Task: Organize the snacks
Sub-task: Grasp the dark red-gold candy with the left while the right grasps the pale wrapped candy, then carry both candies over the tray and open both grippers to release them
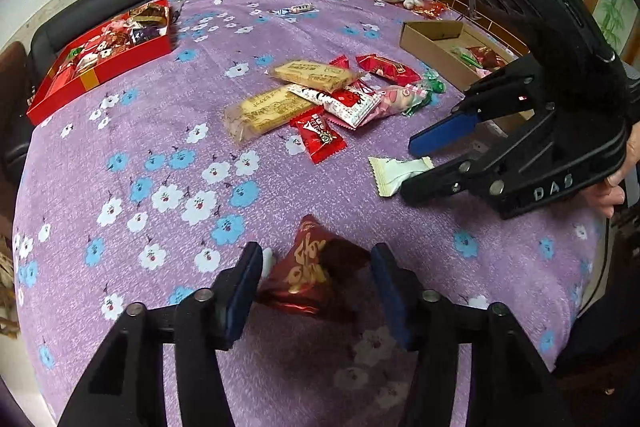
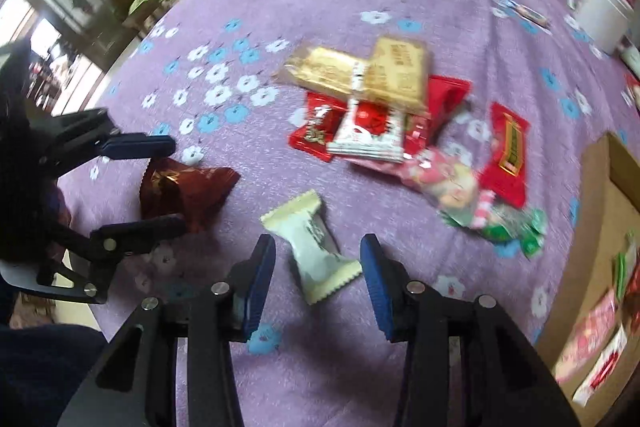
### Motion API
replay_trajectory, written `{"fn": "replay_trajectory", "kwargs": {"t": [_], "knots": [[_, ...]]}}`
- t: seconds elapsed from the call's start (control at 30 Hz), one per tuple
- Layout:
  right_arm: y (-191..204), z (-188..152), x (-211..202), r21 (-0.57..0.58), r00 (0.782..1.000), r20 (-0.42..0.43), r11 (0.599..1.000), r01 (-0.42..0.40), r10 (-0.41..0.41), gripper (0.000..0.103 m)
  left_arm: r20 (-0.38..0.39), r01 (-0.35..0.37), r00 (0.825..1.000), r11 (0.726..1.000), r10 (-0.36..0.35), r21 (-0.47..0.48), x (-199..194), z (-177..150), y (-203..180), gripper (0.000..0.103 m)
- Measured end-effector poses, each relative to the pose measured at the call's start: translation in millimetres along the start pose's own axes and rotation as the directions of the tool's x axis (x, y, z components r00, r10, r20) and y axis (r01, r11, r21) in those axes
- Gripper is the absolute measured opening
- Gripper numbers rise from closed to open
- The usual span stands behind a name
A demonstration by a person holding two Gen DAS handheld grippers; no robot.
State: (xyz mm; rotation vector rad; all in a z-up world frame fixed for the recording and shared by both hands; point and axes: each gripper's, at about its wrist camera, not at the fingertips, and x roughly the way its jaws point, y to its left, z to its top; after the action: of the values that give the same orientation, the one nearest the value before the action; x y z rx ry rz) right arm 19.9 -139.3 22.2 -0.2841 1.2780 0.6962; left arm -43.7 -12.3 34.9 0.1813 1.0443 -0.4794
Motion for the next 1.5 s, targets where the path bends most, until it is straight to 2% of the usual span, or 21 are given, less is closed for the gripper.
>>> {"fn": "replay_trajectory", "kwargs": {"t": [0.03,0.13,0.2,0.3,0.47,0.67,0.87,1.1,1.5], "knots": [[2,1,2,-0.010,1.000,0.000,1.000,0.010,-0.010,0.043,-0.008,0.001,1.000,1.000,-0.001,0.006,3,-1,-1,0.040],[9,0,7,-0.032,1.000,-0.001,0.999,0.027,-0.028,0.040,-0.005,-0.061,0.998,0.998,0.062,0.020,9,-6,-6,0.034],[13,-1,7,-0.036,0.999,0.007,0.998,0.048,-0.047,0.020,0.009,-0.074,0.997,0.997,0.074,-0.017,9,-10,-5,0.033],[12,-5,5,0.014,0.999,0.016,0.999,0.047,-0.048,0.019,0.039,-0.093,0.995,0.992,0.096,-0.085,8,-12,-4,0.031],[5,-18,-8,0.117,0.998,0.054,0.993,0.007,-0.014,0.019,0.064,-0.082,0.993,0.980,0.095,-0.181,2,-10,2,0.029],[1,-34,-29,0.219,0.993,0.112,0.974,-0.051,0.027,0.019,0.095,-0.064,0.992,0.974,0.086,-0.217,-9,1,-5,0.029],[-10,-50,-50,0.294,0.987,0.158,0.953,-0.072,0.026,0.019,0.127,-0.035,0.990,0.984,0.058,-0.177,-17,19,-35,0.029],[-33,-77,-76,0.369,0.978,0.208,0.926,-0.081,0.003,0.019,0.137,0.021,0.991,0.995,-0.008,-0.094,-17,44,-84,0.029],[-94,-133,-115,0.522,0.963,0.251,0.851,-0.053,-0.094,0.019,0.139,0.115,0.983,0.992,-0.120,0.046,-5,85,-165,0.028]]}}
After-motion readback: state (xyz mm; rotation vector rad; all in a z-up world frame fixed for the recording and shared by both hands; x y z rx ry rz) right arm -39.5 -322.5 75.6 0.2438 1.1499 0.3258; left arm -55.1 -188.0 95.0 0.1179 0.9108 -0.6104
